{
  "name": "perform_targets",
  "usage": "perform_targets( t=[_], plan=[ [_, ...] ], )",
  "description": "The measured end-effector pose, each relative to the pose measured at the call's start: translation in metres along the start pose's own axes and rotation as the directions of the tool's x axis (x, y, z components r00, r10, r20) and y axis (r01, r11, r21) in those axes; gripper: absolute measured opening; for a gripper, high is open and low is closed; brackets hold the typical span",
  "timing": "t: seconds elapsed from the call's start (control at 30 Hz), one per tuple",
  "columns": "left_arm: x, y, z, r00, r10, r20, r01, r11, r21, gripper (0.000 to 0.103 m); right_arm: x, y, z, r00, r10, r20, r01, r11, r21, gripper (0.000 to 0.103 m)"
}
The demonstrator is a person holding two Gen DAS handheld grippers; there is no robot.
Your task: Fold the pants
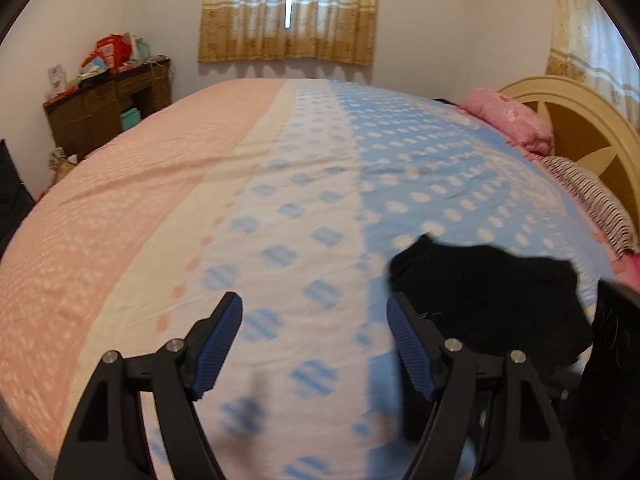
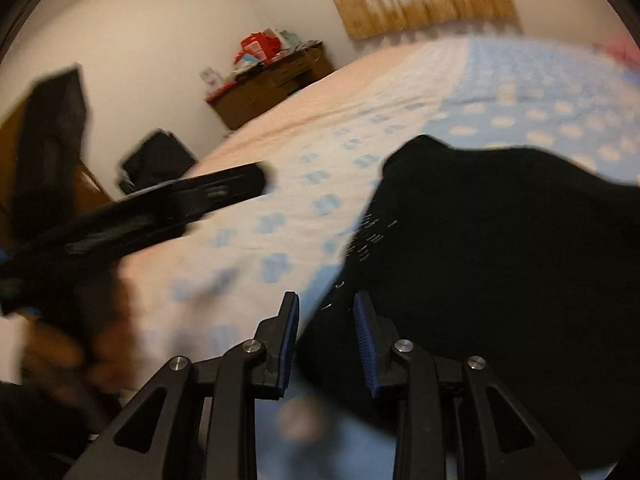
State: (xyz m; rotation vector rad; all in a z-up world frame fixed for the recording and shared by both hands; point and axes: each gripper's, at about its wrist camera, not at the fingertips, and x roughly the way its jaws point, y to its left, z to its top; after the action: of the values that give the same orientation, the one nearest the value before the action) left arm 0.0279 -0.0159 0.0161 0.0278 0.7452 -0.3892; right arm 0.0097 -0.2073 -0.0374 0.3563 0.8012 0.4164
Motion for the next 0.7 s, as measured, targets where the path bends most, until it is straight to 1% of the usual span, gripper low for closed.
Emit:
perform_targets(
  t=[0.03,0.07,0.13,0.17,0.2,0.27,0.3,0.37,0.43,0.5,0.53,0.6,0.63,0.67,0.7],
  plan=[
    [-0.001,-0.005,0.003,1.000,-0.015,0.006,0.015,1.000,0.004,0.078,-0.015,-0.004,0.000,0.999,0.011,0.032,-0.012,1.000,0.027,0.032],
    [-0.003,-0.014,0.007,0.999,-0.028,0.020,0.027,0.999,0.019,0.079,-0.035,-0.010,0.000,0.997,-0.004,0.082,0.001,0.999,0.047,0.032],
    [-0.005,-0.029,0.010,0.999,-0.030,0.040,0.028,0.998,0.053,0.083,-0.079,-0.028,-0.008,0.980,-0.102,0.171,0.086,0.992,0.097,0.032],
    [-0.003,-0.040,0.010,0.998,-0.038,0.046,0.034,0.996,0.078,0.084,-0.107,-0.046,-0.015,0.958,-0.188,0.216,0.158,0.976,0.150,0.032],
    [-0.002,-0.047,0.009,0.998,-0.046,0.041,0.042,0.995,0.093,0.084,-0.125,-0.059,-0.024,0.938,-0.251,0.240,0.207,0.959,0.193,0.032],
    [0.005,-0.062,0.003,0.997,-0.071,0.019,0.069,0.990,0.123,0.085,-0.163,-0.093,-0.044,0.891,-0.365,0.270,0.278,0.908,0.313,0.032],
    [0.009,-0.068,0.000,0.997,-0.077,0.011,0.075,0.988,0.135,0.085,-0.178,-0.112,-0.054,0.875,-0.410,0.257,0.301,0.878,0.373,0.032],
    [0.021,-0.082,-0.007,0.998,-0.059,-0.015,0.061,0.984,0.166,0.085,-0.192,-0.133,-0.067,0.855,-0.475,0.211,0.357,0.832,0.424,0.032],
    [0.030,-0.090,-0.013,0.998,-0.037,-0.041,0.044,0.982,0.184,0.085,-0.197,-0.135,-0.071,0.837,-0.507,0.208,0.397,0.823,0.406,0.032],
    [0.040,-0.094,-0.019,0.997,-0.023,-0.074,0.036,0.982,0.183,0.085,-0.197,-0.129,-0.068,0.827,-0.517,0.222,0.423,0.831,0.361,0.032],
    [0.044,-0.095,-0.022,0.996,-0.020,-0.090,0.036,0.983,0.180,0.085,-0.191,-0.125,-0.065,0.827,-0.516,0.222,0.432,0.837,0.335,0.032],
    [0.054,-0.097,-0.028,0.992,0.001,-0.128,0.022,0.983,0.181,0.085,-0.173,-0.116,-0.058,0.840,-0.502,0.206,0.449,0.856,0.257,0.032],
    [0.056,-0.097,-0.031,0.991,0.009,-0.136,0.015,0.984,0.178,0.088,-0.160,-0.112,-0.056,0.839,-0.512,0.185,0.474,0.854,0.215,0.032],
    [0.057,-0.096,-0.032,0.991,0.010,-0.132,0.012,0.986,0.168,0.092,-0.145,-0.112,-0.055,0.818,-0.561,0.129,0.540,0.825,0.168,0.032],
    [0.056,-0.094,-0.032,0.992,0.014,-0.129,0.006,0.988,0.155,0.094,-0.138,-0.119,-0.059,0.794,-0.604,0.077,0.589,0.794,0.153,0.032]
  ],
)
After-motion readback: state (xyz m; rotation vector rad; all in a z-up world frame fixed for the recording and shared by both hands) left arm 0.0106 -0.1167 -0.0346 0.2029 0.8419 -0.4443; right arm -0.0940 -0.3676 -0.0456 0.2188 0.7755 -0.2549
